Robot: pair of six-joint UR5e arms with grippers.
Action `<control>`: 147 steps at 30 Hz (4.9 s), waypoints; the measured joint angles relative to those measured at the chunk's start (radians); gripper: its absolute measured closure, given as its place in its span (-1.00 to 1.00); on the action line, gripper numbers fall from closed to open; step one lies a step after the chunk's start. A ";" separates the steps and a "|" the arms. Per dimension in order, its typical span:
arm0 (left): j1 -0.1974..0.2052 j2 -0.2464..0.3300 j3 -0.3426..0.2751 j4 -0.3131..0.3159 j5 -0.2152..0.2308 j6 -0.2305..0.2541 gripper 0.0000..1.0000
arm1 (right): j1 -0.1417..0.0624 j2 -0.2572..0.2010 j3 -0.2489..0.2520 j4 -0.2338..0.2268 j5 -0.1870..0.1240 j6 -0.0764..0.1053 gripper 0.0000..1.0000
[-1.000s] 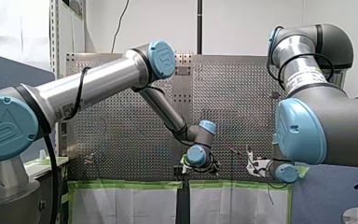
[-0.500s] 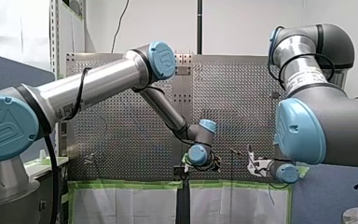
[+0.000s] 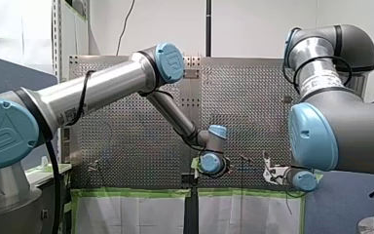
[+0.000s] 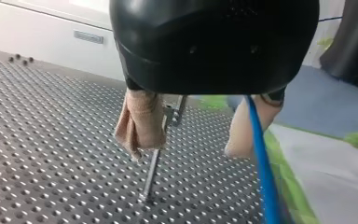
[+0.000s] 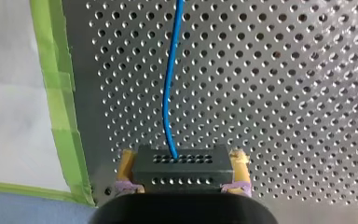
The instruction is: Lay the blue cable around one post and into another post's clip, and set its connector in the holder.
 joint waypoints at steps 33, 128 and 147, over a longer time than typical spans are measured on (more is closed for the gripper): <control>-0.041 -0.009 -0.005 0.215 -0.163 0.064 1.00 | -0.040 0.000 -0.043 0.063 -0.004 -0.026 1.00; 0.063 -0.068 0.029 0.240 0.015 0.020 -1.00 | -0.077 0.000 -0.175 0.137 0.024 -0.001 1.00; 0.057 0.014 -0.050 0.058 0.202 0.186 -1.00 | -0.073 0.002 -0.174 0.149 0.022 0.025 1.00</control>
